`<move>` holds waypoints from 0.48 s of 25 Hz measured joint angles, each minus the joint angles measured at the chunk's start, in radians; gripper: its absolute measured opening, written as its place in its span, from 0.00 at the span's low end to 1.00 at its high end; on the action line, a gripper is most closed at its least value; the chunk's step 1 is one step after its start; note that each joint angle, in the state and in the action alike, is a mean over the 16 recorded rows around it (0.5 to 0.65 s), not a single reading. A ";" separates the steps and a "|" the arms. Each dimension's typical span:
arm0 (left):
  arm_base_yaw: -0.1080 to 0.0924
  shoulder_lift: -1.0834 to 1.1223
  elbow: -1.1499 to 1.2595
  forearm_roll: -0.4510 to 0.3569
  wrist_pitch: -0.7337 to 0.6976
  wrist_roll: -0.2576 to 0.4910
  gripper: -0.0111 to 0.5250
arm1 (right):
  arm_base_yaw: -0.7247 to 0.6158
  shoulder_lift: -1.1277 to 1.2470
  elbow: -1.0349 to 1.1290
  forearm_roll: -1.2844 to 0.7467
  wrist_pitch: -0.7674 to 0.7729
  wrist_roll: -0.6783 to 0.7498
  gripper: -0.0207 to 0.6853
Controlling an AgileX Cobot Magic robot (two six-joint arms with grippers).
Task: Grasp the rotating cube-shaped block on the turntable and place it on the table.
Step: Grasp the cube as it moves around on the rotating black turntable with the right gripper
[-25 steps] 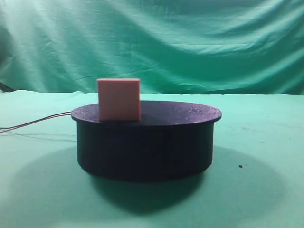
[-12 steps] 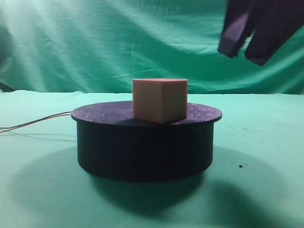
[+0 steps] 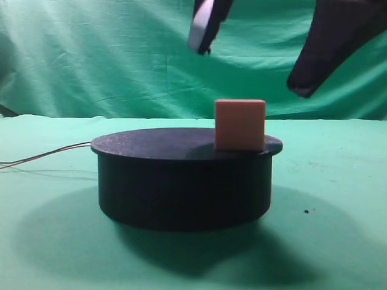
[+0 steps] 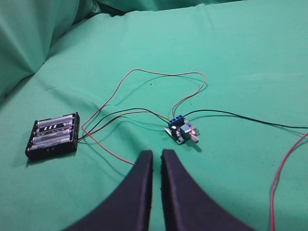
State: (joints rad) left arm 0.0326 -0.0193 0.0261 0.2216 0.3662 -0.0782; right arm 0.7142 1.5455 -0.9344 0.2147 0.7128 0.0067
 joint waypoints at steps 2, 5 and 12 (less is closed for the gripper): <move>0.000 0.000 0.000 0.000 0.000 0.000 0.02 | -0.009 -0.004 -0.019 -0.033 0.019 0.016 0.52; 0.000 0.000 0.000 0.000 0.000 0.000 0.02 | -0.029 -0.028 -0.035 -0.079 0.057 0.042 0.42; 0.000 0.000 0.000 0.000 0.000 0.000 0.02 | -0.084 -0.099 0.035 -0.143 0.081 0.098 0.36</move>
State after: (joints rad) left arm 0.0326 -0.0193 0.0261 0.2216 0.3662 -0.0782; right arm 0.6304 1.4465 -0.8996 0.0717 0.7936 0.1047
